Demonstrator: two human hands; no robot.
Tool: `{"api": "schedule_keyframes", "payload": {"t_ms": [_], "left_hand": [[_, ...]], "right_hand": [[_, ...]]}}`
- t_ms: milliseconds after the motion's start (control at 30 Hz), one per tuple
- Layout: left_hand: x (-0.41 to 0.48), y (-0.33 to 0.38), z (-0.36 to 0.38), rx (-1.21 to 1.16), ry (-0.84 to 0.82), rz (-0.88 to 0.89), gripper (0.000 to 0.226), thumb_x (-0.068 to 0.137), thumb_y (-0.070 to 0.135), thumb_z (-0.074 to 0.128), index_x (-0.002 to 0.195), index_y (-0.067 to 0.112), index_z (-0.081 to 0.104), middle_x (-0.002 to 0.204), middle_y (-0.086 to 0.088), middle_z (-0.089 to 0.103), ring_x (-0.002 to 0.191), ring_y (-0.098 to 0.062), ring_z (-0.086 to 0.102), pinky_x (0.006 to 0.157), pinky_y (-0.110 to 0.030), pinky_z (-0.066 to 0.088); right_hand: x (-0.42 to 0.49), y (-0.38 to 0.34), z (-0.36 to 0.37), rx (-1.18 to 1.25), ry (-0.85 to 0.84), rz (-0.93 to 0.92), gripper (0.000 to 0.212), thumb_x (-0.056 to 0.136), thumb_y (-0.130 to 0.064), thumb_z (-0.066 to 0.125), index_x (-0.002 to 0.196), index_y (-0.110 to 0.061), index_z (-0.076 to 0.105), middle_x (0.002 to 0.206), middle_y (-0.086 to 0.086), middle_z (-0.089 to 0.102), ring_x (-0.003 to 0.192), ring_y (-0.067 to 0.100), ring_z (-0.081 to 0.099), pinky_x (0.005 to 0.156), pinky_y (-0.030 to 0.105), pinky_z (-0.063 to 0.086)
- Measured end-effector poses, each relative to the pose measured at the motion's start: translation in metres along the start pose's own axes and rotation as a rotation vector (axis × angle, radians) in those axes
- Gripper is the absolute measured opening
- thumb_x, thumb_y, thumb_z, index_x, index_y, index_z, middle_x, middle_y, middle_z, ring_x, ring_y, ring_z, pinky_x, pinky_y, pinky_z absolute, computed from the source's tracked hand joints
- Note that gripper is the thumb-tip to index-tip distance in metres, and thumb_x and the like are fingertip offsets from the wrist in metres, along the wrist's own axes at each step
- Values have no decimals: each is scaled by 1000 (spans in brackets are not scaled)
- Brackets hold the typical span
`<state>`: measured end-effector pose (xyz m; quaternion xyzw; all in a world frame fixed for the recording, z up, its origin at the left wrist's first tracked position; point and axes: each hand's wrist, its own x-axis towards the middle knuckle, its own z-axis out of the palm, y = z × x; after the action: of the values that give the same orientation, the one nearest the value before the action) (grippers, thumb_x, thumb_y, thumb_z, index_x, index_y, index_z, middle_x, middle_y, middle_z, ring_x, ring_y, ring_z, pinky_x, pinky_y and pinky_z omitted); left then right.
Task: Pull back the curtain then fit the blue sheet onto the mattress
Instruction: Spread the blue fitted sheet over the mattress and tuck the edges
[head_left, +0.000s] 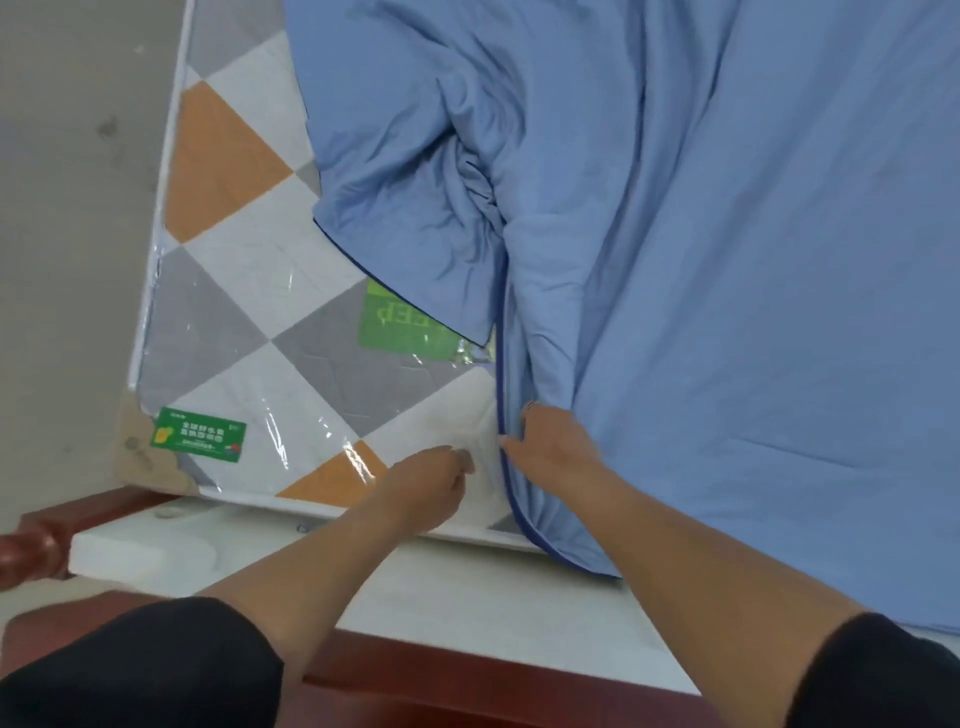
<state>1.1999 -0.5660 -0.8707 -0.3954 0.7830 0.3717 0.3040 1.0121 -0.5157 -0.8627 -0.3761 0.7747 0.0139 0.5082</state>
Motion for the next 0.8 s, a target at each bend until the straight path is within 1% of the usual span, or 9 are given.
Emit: {"api": "schedule_keyframes", "payload": {"t_ms": [100,200,333,433,500,567,667,733,800], "left_hand": [[14,-17,-22,-78,95,102,32,95,21,47,124,23,61,124,1,61,113,-21,59,94,-37,50],[12,-32,-41,-171,188,239,33,94,12,47,122,19,64,124,3,59,110,-20,59,94,-37,49],[6,-43,-67,-95,394,457,43,84,-1,54,122,15,67,125,-3,61,110,-30,60,85,-44,55],[17,-38,-87,134,469,483,61,81,1,57,138,21,57,145,-6,51,126,-33,53,99,-48,48],[29,-31,-101,334,505,561,60,82,7,53,139,27,56,151,-6,46,137,-30,44,108,-46,39],[47,-24,-113,584,465,689,46,86,12,45,124,25,67,137,-5,58,135,-28,48,114,-48,33],[67,-16,-133,861,197,730,40,90,14,39,119,21,65,106,0,66,111,-26,59,115,-43,30],[73,-17,-145,870,80,710,30,93,24,45,120,20,58,101,0,64,100,-26,60,97,-39,43],[70,-21,-160,864,65,728,26,93,37,48,111,21,56,88,2,61,82,-25,62,74,-38,48]], "right_hand": [[28,-19,25,-86,199,119,52,90,-39,59,132,-13,44,131,13,48,122,36,50,89,46,49],[43,-28,40,-39,375,257,33,91,-11,44,123,-8,50,127,17,51,122,37,47,88,47,48],[32,-43,38,227,286,229,7,88,-12,48,94,-14,47,99,11,59,96,34,58,74,33,43],[3,-57,37,266,150,45,15,88,-13,54,82,-17,40,75,-2,50,70,23,50,59,27,36],[-13,-62,33,373,59,-32,20,85,-10,54,73,-17,39,66,-4,48,58,13,45,48,16,34],[-21,-61,26,466,-41,-29,14,80,-10,55,73,-15,43,65,-3,51,53,7,45,45,13,35],[-28,-51,22,491,-82,-2,15,73,-19,58,77,-18,44,65,-6,49,54,9,44,51,21,36],[-27,-38,27,353,-28,38,18,71,-21,60,78,-22,44,67,-7,52,56,13,48,52,25,36],[-25,-22,32,197,36,91,15,72,-18,58,77,-25,46,70,-5,56,63,18,54,52,28,37]]}}
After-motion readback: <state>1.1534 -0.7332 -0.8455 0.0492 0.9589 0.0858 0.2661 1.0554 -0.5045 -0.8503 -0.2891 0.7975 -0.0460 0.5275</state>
